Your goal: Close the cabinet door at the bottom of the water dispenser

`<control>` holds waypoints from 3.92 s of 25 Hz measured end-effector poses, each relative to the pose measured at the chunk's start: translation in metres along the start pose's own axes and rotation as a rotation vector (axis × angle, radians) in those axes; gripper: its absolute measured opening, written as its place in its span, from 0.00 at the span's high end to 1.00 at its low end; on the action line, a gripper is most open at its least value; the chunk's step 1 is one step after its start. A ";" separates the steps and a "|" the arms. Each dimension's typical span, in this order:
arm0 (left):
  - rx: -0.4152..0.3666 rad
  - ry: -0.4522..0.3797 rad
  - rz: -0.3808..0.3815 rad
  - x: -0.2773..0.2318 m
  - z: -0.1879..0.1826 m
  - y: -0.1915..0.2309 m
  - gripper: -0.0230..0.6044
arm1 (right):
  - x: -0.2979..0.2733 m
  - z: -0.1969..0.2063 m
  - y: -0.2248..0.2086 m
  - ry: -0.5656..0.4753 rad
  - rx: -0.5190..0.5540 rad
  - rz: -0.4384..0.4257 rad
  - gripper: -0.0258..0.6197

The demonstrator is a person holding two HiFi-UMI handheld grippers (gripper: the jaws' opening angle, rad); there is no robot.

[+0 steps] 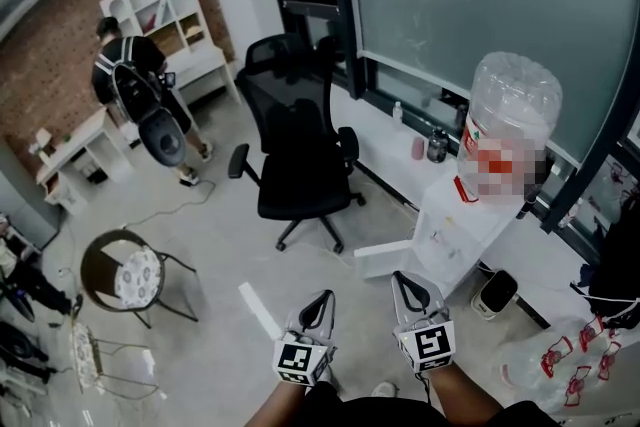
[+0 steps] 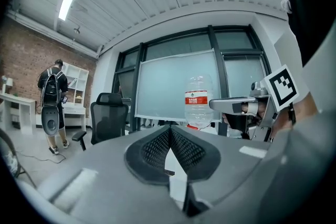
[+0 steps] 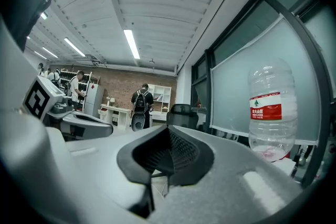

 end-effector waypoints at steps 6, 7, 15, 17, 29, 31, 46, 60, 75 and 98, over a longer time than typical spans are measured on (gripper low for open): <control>0.005 0.004 0.041 -0.025 0.000 0.031 0.93 | -0.030 0.009 0.002 0.019 0.009 0.035 0.96; 0.009 0.009 0.053 -0.029 0.001 0.038 0.93 | -0.035 0.010 0.004 0.023 0.008 0.045 0.96; 0.028 0.049 0.147 -0.053 0.012 0.094 0.93 | -0.083 0.023 0.014 0.044 0.018 0.143 0.96; 0.043 0.055 0.174 -0.057 0.017 0.105 0.93 | -0.092 0.027 0.015 0.055 0.008 0.179 0.96; 0.068 0.156 0.307 -0.093 0.075 0.100 0.93 | -0.081 0.085 0.004 0.163 -0.007 0.274 0.96; 0.083 0.156 0.307 -0.104 0.089 0.094 0.93 | -0.078 0.096 -0.004 0.170 0.005 0.263 0.96; 0.057 0.104 0.288 -0.145 0.281 0.055 0.93 | -0.031 0.301 -0.032 0.188 0.023 0.293 0.96; 0.100 0.083 0.333 -0.162 0.498 0.052 0.93 | -0.019 0.499 -0.036 0.127 0.061 0.345 0.96; 0.089 0.080 0.348 -0.167 0.581 0.052 0.93 | 0.000 0.576 -0.029 0.137 0.061 0.389 0.96; 0.083 0.076 0.255 -0.210 0.609 0.133 0.37 | -0.024 0.595 0.020 0.128 0.040 0.284 0.96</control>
Point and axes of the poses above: the fingertips, and each gripper's own axes: x backward along the fingers, y to its left, z out of its underside, the point moved 6 cm from there along x, backward along the fingers, and after that the axes turned 8 degrees about -y, right-handed, at the moved point
